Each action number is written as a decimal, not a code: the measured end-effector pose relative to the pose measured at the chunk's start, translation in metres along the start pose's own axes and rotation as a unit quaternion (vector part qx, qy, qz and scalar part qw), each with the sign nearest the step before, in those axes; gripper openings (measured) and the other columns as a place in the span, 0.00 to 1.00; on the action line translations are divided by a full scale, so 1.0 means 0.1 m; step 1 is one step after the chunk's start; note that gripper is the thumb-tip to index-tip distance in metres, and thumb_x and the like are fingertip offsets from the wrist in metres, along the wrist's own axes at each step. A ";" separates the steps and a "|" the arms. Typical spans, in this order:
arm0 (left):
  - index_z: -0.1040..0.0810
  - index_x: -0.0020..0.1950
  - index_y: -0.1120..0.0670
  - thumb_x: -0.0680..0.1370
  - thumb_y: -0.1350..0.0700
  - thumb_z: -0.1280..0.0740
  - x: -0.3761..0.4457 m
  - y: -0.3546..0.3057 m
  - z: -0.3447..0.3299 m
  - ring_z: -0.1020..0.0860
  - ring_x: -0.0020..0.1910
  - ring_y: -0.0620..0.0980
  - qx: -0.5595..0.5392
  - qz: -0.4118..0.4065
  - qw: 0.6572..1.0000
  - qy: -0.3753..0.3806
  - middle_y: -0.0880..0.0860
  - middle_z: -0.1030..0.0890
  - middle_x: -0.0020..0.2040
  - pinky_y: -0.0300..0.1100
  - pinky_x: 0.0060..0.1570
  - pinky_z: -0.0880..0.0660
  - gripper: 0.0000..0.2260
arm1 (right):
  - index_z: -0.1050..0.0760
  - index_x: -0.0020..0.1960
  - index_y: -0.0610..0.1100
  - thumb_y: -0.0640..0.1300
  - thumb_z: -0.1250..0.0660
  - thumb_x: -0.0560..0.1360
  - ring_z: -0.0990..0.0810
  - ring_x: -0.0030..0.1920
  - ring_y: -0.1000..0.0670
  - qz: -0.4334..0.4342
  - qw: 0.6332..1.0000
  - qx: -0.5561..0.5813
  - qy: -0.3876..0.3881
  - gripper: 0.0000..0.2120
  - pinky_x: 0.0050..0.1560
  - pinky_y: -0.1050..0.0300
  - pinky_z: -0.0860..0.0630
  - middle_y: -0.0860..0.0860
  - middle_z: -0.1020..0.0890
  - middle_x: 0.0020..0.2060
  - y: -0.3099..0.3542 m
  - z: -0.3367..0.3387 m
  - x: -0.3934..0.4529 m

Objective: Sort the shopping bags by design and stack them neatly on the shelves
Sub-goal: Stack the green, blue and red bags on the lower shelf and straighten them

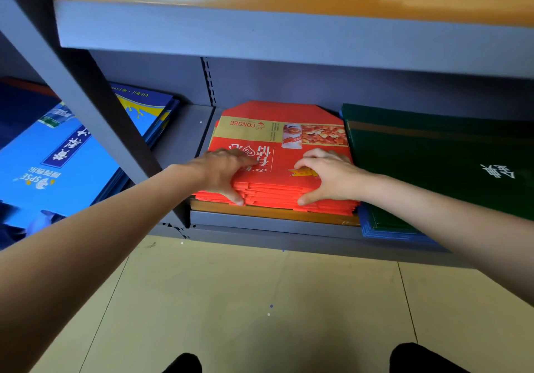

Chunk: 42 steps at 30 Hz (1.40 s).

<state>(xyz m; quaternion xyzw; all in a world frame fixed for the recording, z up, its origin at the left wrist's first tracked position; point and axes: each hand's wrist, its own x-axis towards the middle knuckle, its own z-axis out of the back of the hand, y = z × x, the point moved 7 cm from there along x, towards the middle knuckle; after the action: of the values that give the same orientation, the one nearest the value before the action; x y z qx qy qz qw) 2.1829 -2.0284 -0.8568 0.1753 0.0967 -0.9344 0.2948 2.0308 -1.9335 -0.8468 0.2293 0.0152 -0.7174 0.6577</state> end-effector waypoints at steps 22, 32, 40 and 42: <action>0.36 0.73 0.52 0.75 0.50 0.31 -0.14 0.22 0.10 0.28 0.63 0.52 -0.096 0.015 0.995 0.009 0.52 0.27 0.66 0.41 0.61 0.32 0.29 | 0.20 0.54 0.45 0.49 0.30 0.72 0.26 0.57 0.47 0.136 0.982 0.022 -0.128 0.13 0.62 0.49 0.33 0.48 0.22 0.53 0.64 0.24 0.36; 0.32 0.71 0.48 0.69 0.41 0.27 -0.18 0.22 0.12 0.27 0.62 0.53 0.000 0.032 0.999 -0.022 0.50 0.25 0.64 0.47 0.59 0.29 0.33 | 0.30 0.65 0.51 0.61 0.30 0.69 0.36 0.65 0.48 0.105 0.988 -0.102 -0.044 0.28 0.70 0.42 0.46 0.53 0.28 0.62 0.61 -0.02 0.38; 0.30 0.70 0.50 0.75 0.48 0.31 -0.19 0.23 0.17 0.27 0.63 0.51 -0.078 0.027 0.997 0.006 0.51 0.25 0.65 0.42 0.61 0.32 0.24 | 0.28 0.64 0.49 0.57 0.28 0.68 0.32 0.65 0.47 0.083 0.995 -0.016 -0.049 0.27 0.67 0.46 0.36 0.49 0.28 0.63 0.49 0.14 0.41; 0.31 0.71 0.50 0.77 0.50 0.33 -0.19 0.24 0.20 0.28 0.64 0.51 -0.096 0.031 0.995 0.016 0.51 0.26 0.66 0.41 0.61 0.34 0.23 | 0.28 0.64 0.48 0.57 0.27 0.68 0.32 0.65 0.47 0.072 0.996 0.003 -0.047 0.28 0.65 0.48 0.34 0.48 0.28 0.62 0.44 0.17 0.43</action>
<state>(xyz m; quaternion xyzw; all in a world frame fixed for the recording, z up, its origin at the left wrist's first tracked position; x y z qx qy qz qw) 2.2056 -2.0433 -0.8333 0.1638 0.1853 -0.9081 0.3379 2.0662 -1.9848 -0.8337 0.1979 -0.0341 -0.6778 0.7073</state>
